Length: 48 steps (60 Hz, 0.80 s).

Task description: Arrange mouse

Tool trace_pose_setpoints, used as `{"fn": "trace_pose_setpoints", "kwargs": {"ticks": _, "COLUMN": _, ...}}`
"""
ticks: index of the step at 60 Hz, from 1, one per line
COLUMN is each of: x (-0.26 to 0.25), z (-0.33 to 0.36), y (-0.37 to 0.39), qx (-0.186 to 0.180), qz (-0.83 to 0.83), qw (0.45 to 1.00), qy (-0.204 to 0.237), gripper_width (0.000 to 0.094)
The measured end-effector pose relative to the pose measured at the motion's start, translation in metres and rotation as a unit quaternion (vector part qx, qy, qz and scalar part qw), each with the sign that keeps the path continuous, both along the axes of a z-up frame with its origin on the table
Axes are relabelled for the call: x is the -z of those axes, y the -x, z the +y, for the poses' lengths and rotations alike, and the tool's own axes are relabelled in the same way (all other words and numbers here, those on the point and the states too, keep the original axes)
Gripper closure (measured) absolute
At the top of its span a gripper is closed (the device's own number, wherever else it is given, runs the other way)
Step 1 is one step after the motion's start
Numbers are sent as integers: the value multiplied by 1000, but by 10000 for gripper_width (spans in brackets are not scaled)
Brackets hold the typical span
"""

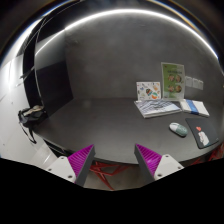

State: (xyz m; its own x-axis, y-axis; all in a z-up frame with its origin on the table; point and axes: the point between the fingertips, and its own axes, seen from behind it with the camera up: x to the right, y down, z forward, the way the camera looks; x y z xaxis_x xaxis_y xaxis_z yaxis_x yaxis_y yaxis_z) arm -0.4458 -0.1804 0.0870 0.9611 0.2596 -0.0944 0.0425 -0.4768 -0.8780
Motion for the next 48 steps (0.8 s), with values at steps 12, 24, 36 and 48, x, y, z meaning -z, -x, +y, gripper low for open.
{"fn": "trace_pose_setpoints", "kwargs": {"ticks": 12, "x": 27, "z": 32, "y": -54, "qx": 49, "qz": -20, "qw": 999, "qy": 10, "gripper_width": 99}}
{"fn": "trace_pose_setpoints", "kwargs": {"ticks": 24, "x": 44, "z": 69, "y": -176, "qx": 124, "qz": -65, "qw": 990, "qy": 6, "gripper_width": 102}}
{"fn": "trace_pose_setpoints", "kwargs": {"ticks": 36, "x": 65, "z": 125, "y": -286, "qx": 148, "qz": -112, "qw": 983, "qy": 1, "gripper_width": 111}}
{"fn": "trace_pose_setpoints", "kwargs": {"ticks": 48, "x": 95, "z": 178, "y": -304, "qx": 70, "qz": -101, "qw": 992, "qy": 26, "gripper_width": 114}}
